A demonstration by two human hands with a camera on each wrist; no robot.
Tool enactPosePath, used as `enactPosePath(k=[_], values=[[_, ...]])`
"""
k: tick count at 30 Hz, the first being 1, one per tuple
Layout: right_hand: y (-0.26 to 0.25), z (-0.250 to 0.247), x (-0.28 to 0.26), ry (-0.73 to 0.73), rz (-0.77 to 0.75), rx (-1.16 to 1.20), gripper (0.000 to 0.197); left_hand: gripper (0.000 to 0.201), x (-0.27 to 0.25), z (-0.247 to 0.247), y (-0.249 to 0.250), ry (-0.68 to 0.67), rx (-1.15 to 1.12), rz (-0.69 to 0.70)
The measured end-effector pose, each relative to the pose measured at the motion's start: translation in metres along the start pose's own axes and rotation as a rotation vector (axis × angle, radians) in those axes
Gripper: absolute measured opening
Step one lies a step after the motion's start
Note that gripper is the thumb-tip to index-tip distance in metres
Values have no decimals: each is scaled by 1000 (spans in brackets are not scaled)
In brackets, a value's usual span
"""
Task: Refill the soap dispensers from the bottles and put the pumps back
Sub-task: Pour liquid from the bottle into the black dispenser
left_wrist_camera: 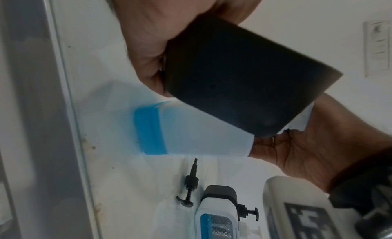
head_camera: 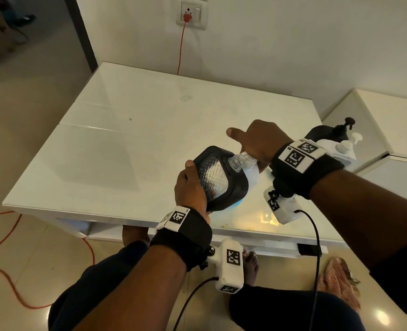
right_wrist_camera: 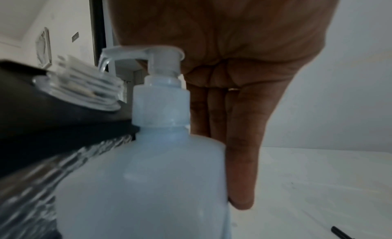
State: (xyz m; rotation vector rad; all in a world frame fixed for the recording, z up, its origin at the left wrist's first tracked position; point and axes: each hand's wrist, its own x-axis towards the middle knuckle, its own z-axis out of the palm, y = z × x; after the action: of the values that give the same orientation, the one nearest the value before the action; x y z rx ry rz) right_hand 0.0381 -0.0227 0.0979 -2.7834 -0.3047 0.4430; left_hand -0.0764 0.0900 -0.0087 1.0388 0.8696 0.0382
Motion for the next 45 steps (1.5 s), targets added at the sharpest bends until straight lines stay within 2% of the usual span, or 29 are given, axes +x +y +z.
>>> enactPosePath(k=[3,7,11,14,16,19,21,23,25,29,31,33,36,38,40,43,45], values=[[-3,-1,-1,-26,-10,8,73,40,3,-2,-2,12,-7,10],[-4,-7,-1,-106,37,64,90,48,3,-2,-4,-1,-14,1],[-1,-1,5,-43,-12,-24,75,62,3,-1,-4,-13,-20,-20],[-1,2,3,5,15,-45,56,47,3,-1,-6,-2,-48,-9],[-2,2,2,23,6,-66,54,41,6,-1,-7,5,-56,-7],[-2,-1,2,-29,-1,5,75,52,7,0,-7,7,-24,-10],[-3,-5,-1,-85,8,44,93,51,7,1,-7,13,-19,-6],[-3,-6,-2,-119,9,48,104,47,8,0,-6,22,-18,0],[-3,-4,-1,-105,8,40,98,47,10,-1,-7,26,-16,-5],[4,2,4,-7,-20,-6,69,40,10,-1,-8,32,-18,-4],[3,3,5,10,-24,-42,64,40,10,-1,-8,32,-3,-7],[1,3,5,-7,-28,-38,68,40,10,-1,-7,34,-3,-9],[-1,-2,0,-75,2,22,89,39,6,-1,-6,18,-19,-23],[-1,-5,0,-96,12,16,94,41,5,-1,-5,5,-49,-33],[-2,-4,1,-90,5,-3,86,41,5,0,-6,0,-48,-22],[-3,0,3,-21,4,-49,61,48,6,-1,-6,23,-5,7],[-3,2,2,20,3,-83,56,50,7,0,-7,22,12,18]])
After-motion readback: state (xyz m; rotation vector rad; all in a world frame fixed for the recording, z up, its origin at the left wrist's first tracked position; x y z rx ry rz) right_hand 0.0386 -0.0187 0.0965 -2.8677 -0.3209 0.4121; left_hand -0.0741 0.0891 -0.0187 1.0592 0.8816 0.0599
